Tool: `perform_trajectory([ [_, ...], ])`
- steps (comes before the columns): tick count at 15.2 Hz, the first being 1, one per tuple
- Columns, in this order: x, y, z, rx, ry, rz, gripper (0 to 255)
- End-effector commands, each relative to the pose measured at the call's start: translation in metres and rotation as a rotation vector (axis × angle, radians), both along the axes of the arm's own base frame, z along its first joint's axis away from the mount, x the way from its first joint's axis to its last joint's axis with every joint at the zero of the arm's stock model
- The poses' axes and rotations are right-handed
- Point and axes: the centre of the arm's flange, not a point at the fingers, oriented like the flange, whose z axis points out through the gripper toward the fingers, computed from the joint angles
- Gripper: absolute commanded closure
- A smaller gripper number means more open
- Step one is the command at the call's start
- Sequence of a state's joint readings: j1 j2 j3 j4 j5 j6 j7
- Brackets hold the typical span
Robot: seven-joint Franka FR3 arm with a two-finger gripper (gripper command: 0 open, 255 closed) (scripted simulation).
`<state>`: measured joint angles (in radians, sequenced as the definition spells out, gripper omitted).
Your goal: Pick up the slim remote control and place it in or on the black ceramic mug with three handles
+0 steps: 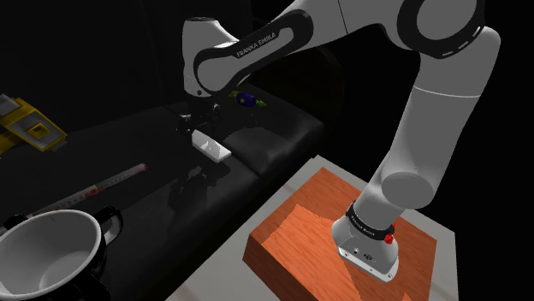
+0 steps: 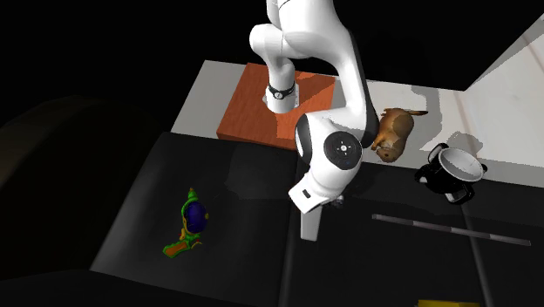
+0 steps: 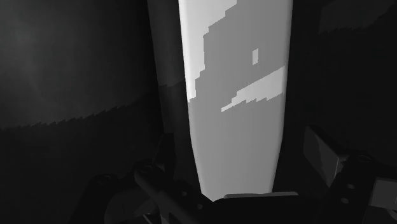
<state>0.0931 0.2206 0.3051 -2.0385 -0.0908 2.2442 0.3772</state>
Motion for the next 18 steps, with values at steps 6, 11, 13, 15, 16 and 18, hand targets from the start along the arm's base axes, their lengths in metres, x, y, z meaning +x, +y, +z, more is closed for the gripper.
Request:
perform_trajectory([
  [6,-0.0008,-0.0004,-0.0130,0.000,-0.001,0.000,0],
  [11,-0.0008,-0.0004,-0.0129,0.000,-0.001,0.000,255],
  [13,-0.0008,-0.0004,-0.0129,0.000,-0.001,0.000,255],
  [15,-0.0008,-0.0004,-0.0129,0.000,-0.001,0.000,255],
  [16,-0.0008,-0.0004,-0.0129,0.000,-0.001,0.000,255],
  [18,-0.0008,-0.0004,-0.0129,0.000,-0.001,0.000,255],
])
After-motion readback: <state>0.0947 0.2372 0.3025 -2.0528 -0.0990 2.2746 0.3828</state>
